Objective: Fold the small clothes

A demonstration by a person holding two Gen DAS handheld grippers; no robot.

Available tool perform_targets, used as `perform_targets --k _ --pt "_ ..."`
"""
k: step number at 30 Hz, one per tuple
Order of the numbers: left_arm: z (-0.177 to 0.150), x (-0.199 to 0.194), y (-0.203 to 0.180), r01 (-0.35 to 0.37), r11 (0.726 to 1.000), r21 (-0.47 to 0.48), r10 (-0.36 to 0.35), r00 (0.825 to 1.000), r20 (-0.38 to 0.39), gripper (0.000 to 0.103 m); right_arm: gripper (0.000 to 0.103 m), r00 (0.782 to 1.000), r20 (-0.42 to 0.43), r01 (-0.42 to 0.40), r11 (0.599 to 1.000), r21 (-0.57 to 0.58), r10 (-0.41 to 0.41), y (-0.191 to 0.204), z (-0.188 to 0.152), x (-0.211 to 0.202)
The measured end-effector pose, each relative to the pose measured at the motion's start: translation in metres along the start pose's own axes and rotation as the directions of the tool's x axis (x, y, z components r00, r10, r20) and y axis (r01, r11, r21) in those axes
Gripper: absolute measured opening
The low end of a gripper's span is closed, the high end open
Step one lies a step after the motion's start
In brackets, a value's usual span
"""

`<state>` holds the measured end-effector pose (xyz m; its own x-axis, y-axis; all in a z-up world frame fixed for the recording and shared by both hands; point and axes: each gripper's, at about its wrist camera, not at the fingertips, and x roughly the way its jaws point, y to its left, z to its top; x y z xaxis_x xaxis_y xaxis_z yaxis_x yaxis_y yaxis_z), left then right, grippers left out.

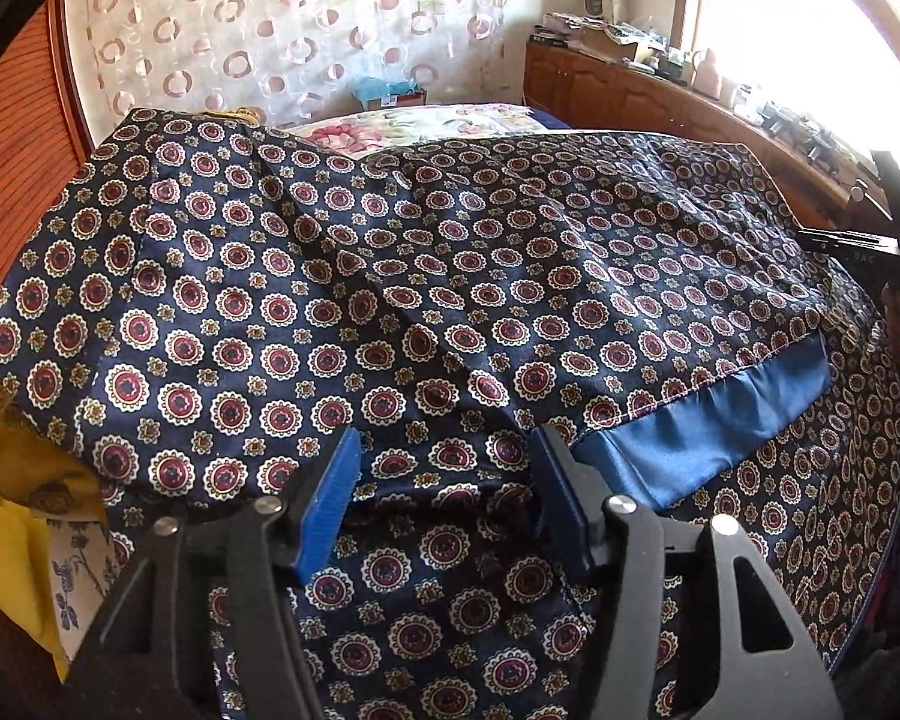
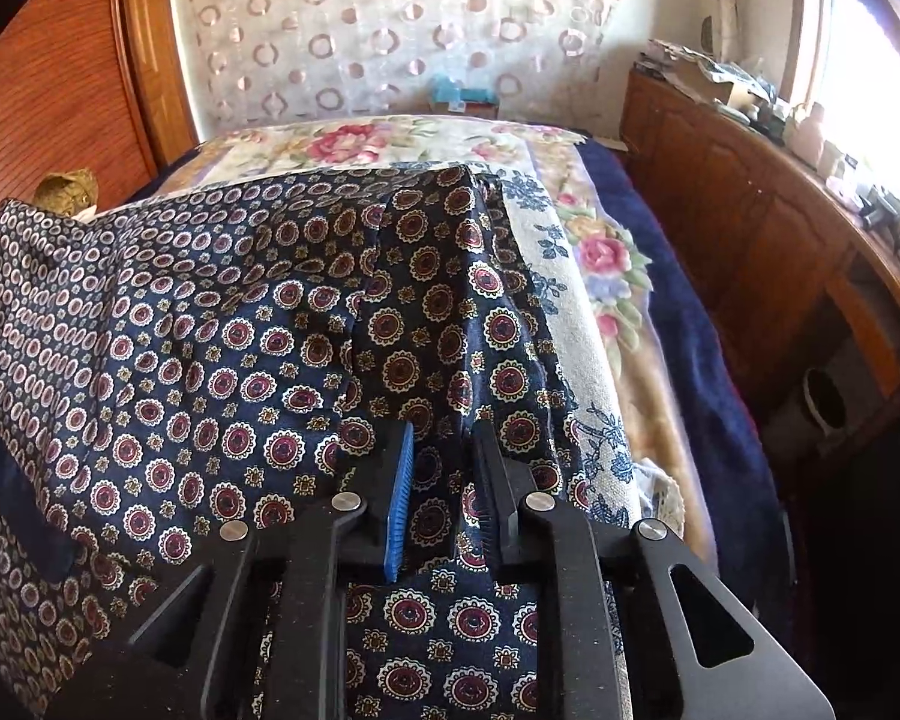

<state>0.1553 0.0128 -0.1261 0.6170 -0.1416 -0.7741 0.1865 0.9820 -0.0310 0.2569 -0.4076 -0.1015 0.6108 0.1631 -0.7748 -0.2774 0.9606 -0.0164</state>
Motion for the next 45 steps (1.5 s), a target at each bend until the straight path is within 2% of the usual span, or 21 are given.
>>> perform_targets --k 2,9,11,13,15,17,21,22,24,25,26,31,33,35,37,38,39,40,42,45 --pt "0.001 0.002 0.002 -0.020 1.000 -0.014 0.020 1.000 -0.005 0.072 0.017 1.000 0.001 0.003 1.000 -0.003 -0.003 0.000 0.000 0.000" --pt "-0.006 -0.010 0.003 -0.006 1.000 -0.015 0.006 1.000 0.005 0.071 0.017 1.000 0.001 0.007 1.000 -0.008 -0.007 -0.001 0.000 0.000" --pt "-0.008 -0.028 0.010 0.034 0.998 -0.058 -0.031 0.998 0.054 0.065 0.017 1.000 0.000 0.005 1.000 -0.006 -0.005 0.000 0.000 0.000" --pt "-0.007 -0.046 0.019 0.060 0.995 -0.082 -0.053 0.995 0.084 0.065 0.017 1.000 0.000 0.008 1.000 -0.009 -0.008 0.000 0.000 0.000" --pt "-0.005 -0.062 0.024 0.042 0.996 -0.077 -0.032 0.992 0.122 0.065 0.017 1.000 0.001 0.006 1.000 -0.007 -0.006 0.000 0.000 0.000" --pt "-0.001 -0.079 0.035 -0.011 0.997 -0.074 0.022 0.988 0.151 0.064 0.017 1.000 0.001 0.005 1.000 -0.007 -0.005 0.000 0.000 0.000" --pt "0.008 -0.094 0.066 -0.085 0.990 -0.109 0.103 0.979 0.173 0.061 0.017 1.000 0.001 0.008 1.000 -0.009 -0.008 0.000 0.000 0.000" --pt "0.011 -0.095 0.074 -0.103 0.988 -0.117 0.122 0.977 0.172 0.056 0.017 1.000 0.001 0.009 1.000 -0.010 -0.009 0.000 0.000 0.000" --pt "0.015 -0.091 0.090 -0.160 0.978 -0.134 0.181 0.970 0.161 0.038 0.017 1.000 0.001 0.007 1.000 -0.009 -0.007 0.000 0.000 0.000" --pt "0.017 -0.089 0.098 -0.174 0.975 -0.139 0.195 0.968 0.156 0.023 0.017 1.000 0.002 0.006 1.000 -0.008 -0.006 0.000 0.000 0.000" --pt "0.020 -0.086 0.106 -0.173 0.974 -0.149 0.196 0.969 0.153 0.020 0.017 1.000 0.002 0.005 1.000 -0.008 -0.005 0.000 0.000 0.000" --pt "0.027 -0.070 0.122 -0.220 0.963 -0.158 0.241 0.962 0.129 0.020 0.015 1.000 0.003 0.004 1.000 -0.010 -0.004 0.002 0.000 0.000" --pt "0.029 -0.065 0.124 -0.267 0.952 -0.151 0.286 0.951 0.120 0.020 0.015 1.000 0.003 0.006 1.000 -0.011 -0.006 0.002 0.000 0.000" --pt "0.030 -0.062 0.121 -0.284 0.949 -0.136 0.301 0.946 0.123 0.020 0.015 1.000 0.003 0.008 1.000 -0.013 -0.008 0.002 -0.001 -0.001" --pt "0.028 -0.059 0.124 -0.267 0.955 -0.129 0.281 0.954 0.107 0.020 0.015 1.000 0.004 0.010 1.000 -0.017 -0.010 0.003 -0.001 -0.001" --pt "0.027 -0.056 0.124 -0.245 0.962 -0.122 0.257 0.961 0.099 0.007 0.014 1.000 0.003 0.009 1.000 -0.022 -0.008 0.004 -0.001 -0.001" --pt "0.026 -0.055 0.123 -0.219 0.970 -0.109 0.230 0.968 0.098 0.000 0.010 1.000 0.003 0.005 1.000 -0.028 -0.005 0.005 -0.001 -0.001" --pt "0.026 -0.053 0.122 -0.191 0.977 -0.098 0.200 0.976 0.090 0.000 0.005 1.000 0.001 -0.002 0.999 -0.042 0.002 0.007 -0.001 -0.001" --pt "0.027 -0.054 0.119 -0.198 0.976 -0.091 0.205 0.975 0.085 0.000 0.001 1.000 -0.009 -0.004 0.997 -0.077 0.003 0.013 0.002 -0.001" --pt "0.029 -0.068 0.111 -0.166 0.982 -0.094 0.177 0.978 0.113 0.000 0.000 0.998 -0.002 -0.056 0.996 -0.067 0.056 0.013 0.006 -0.008"
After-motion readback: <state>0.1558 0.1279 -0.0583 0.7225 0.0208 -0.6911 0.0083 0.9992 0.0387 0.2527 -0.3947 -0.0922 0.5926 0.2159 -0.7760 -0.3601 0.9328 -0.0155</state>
